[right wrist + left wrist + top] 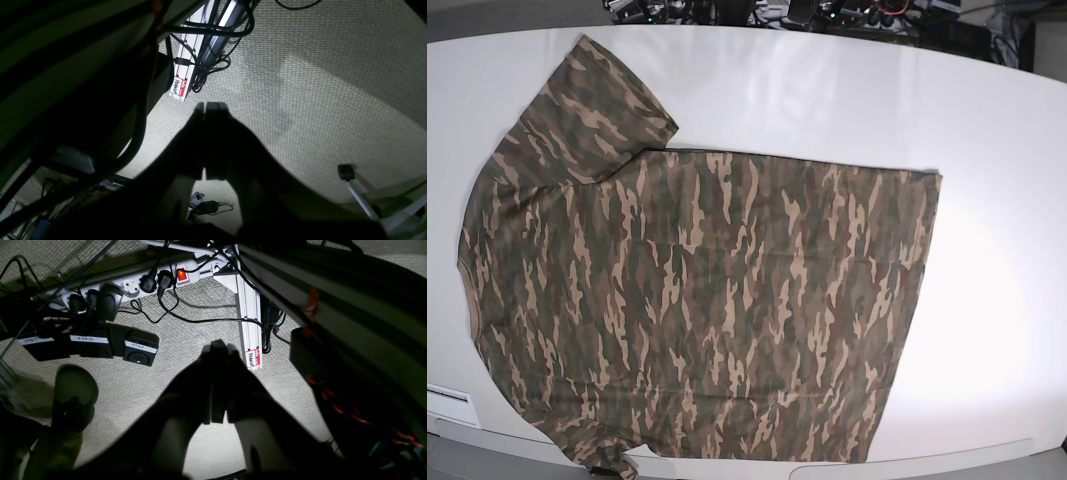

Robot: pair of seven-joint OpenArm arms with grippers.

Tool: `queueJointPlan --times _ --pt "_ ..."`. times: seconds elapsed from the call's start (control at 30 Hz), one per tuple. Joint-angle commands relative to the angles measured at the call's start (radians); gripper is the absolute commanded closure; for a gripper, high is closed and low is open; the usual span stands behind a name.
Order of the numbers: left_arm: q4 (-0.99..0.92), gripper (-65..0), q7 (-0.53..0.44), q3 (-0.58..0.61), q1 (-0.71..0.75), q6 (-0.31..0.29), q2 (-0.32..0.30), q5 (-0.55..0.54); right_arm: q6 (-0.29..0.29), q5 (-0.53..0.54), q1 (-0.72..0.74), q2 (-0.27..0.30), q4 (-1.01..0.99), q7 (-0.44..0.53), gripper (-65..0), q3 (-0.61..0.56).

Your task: Fold the T-shirt properly

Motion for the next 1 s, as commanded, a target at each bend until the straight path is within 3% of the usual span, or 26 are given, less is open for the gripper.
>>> queueJointPlan --times 0.0,0.4,0.63,0.77,0.97 --pt "0.006 0.0 0.0 -0.003 0.0 -0.007 0.004 0.0 0.006 -0.001 0.0 0.003 0.007 -0.003 0.0 -0.003" --pt "0.006 0.0 -0.008 -0.003 0.0 -0.029 0.004 0.003 0.008 -0.001 0.0 0.003 0.007 -0.003 0.0 -0.003" --pt "0.006 0.0 0.0 -0.003 0.0 -0.029 0.004 0.003 0.078 -0.014 0.0 0.003 0.007 -0.003 0.0 -0.003" --pt "0.046 0.0 0.106 -0.003 0.0 -0.03 0.001 0.007 0.082 -0.015 -0.005 0.003 0.039 -0.064 0.0 -0.003" --pt "0.214 0.0 0.232 -0.003 0.086 -0.106 -0.042 0.086 0.133 -0.015 -0.105 0.01 0.156 -0.161 0.0 -0.003"
